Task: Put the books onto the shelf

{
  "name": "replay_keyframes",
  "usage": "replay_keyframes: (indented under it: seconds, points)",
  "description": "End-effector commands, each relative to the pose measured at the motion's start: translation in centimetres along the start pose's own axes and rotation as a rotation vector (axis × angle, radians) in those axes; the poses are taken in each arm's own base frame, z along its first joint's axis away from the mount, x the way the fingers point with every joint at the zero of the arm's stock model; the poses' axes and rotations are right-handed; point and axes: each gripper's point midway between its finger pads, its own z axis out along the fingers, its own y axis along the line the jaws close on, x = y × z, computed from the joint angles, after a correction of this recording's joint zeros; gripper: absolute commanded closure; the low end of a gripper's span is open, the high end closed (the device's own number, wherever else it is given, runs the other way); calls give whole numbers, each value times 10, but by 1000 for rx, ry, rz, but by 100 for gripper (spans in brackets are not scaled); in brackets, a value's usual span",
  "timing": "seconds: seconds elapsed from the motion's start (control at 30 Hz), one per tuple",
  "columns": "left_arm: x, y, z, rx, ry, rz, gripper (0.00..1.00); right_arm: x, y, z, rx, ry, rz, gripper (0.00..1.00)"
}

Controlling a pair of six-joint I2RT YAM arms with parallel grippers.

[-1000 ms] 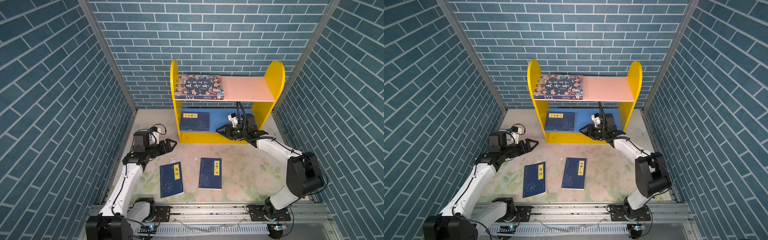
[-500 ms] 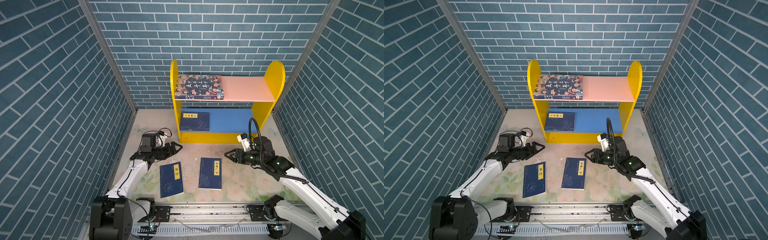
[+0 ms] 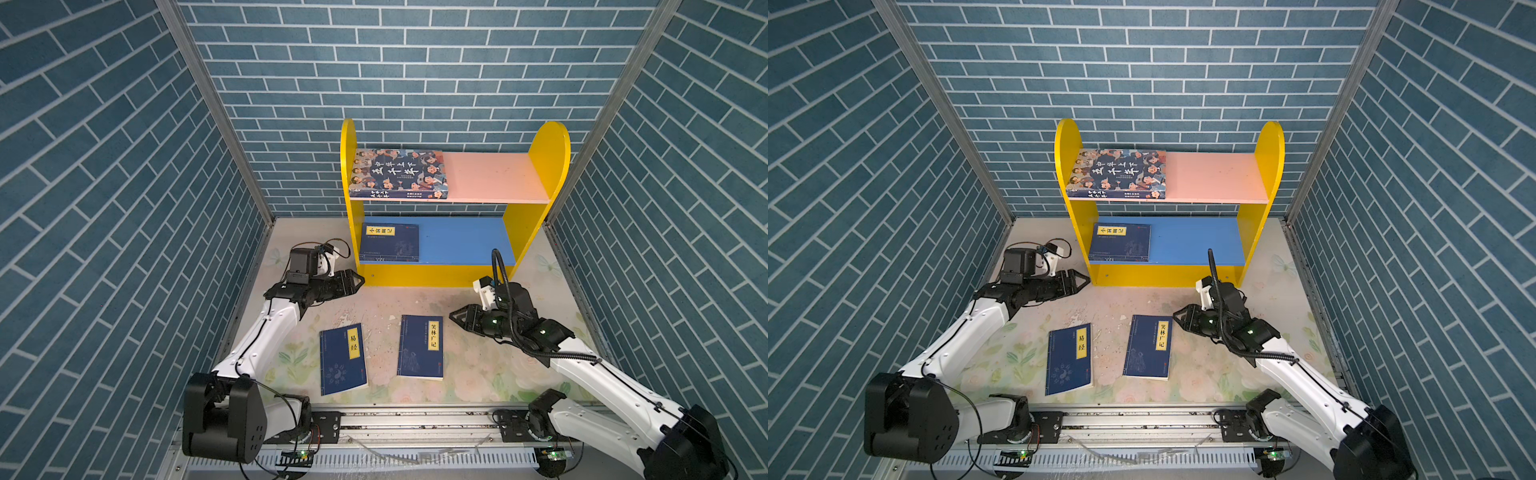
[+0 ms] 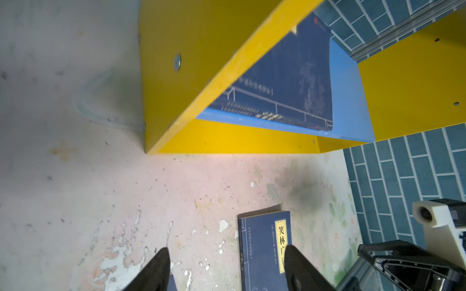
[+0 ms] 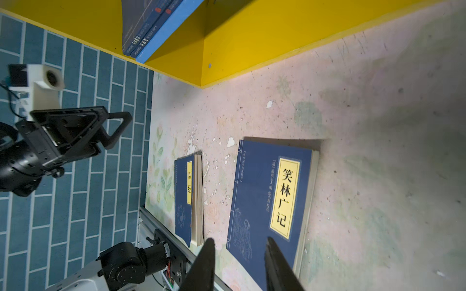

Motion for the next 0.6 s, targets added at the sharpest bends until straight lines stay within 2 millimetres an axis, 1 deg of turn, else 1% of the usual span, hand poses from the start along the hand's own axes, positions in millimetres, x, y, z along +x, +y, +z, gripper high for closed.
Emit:
replay_keyframes:
  seconds: [0.0,0.07,0.13,0.2,0.27,0.33,0.43,0.5,0.57]
  points:
    - [-16,5,-8,-70,-33,164,27,-34,18,8,-23,-93,-38,69]
    - [-27,8,-10,-105,-52,265,27,-43,22,19,-18,-95,-44,70]
    - [-36,16,-10,-156,-71,339,27,-52,27,27,-19,-96,-53,72]
    - [-44,26,-10,-203,-94,364,27,-59,31,34,-20,-92,-59,74]
    - [-49,36,-8,-235,-103,348,27,-66,42,44,-63,-81,-66,79]
    - [-50,41,-6,-239,-108,315,28,-73,51,54,-95,-70,-57,81]
    - [-48,41,-3,-223,-123,274,29,-83,65,66,-147,-69,-49,85]
    - [-43,39,-3,-200,-116,242,30,-87,65,71,-139,-66,-42,85]
    - [-32,33,-3,-160,-86,205,31,-85,56,72,-85,-49,-27,78]
